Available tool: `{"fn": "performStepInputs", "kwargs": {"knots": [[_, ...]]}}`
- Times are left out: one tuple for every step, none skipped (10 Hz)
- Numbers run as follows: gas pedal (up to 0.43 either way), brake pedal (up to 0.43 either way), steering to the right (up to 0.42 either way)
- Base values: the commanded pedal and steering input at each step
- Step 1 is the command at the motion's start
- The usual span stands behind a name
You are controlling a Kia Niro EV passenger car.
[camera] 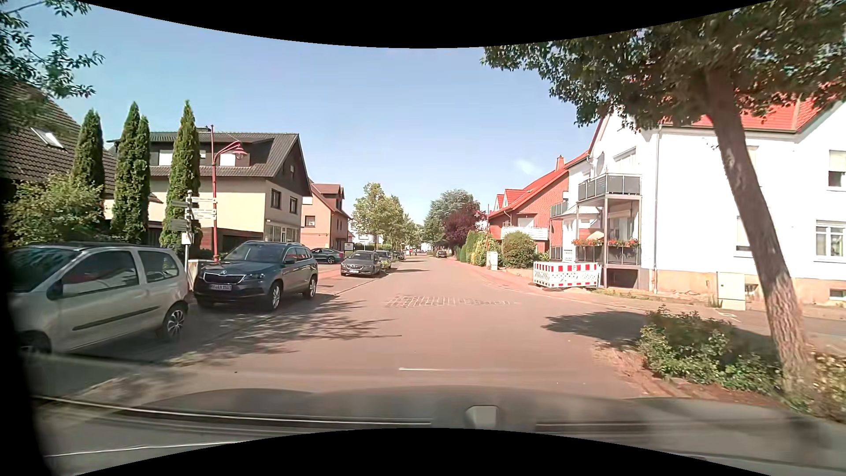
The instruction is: Follow the waypoints while adhering to traffic rules and regulations
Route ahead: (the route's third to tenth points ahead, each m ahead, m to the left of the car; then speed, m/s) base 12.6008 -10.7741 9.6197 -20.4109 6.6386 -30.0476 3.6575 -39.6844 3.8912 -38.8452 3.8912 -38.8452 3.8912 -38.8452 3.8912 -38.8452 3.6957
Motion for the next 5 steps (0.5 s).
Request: {"fn": "performStepInputs", "kwargs": {"knots": [[0.028, 0.006, 0.008], [0.028, 0.006, 0.008], [0.028, 0.006, 0.008], [0.02, 0.006, 0.008], [0.02, 0.006, 0.008]]}}
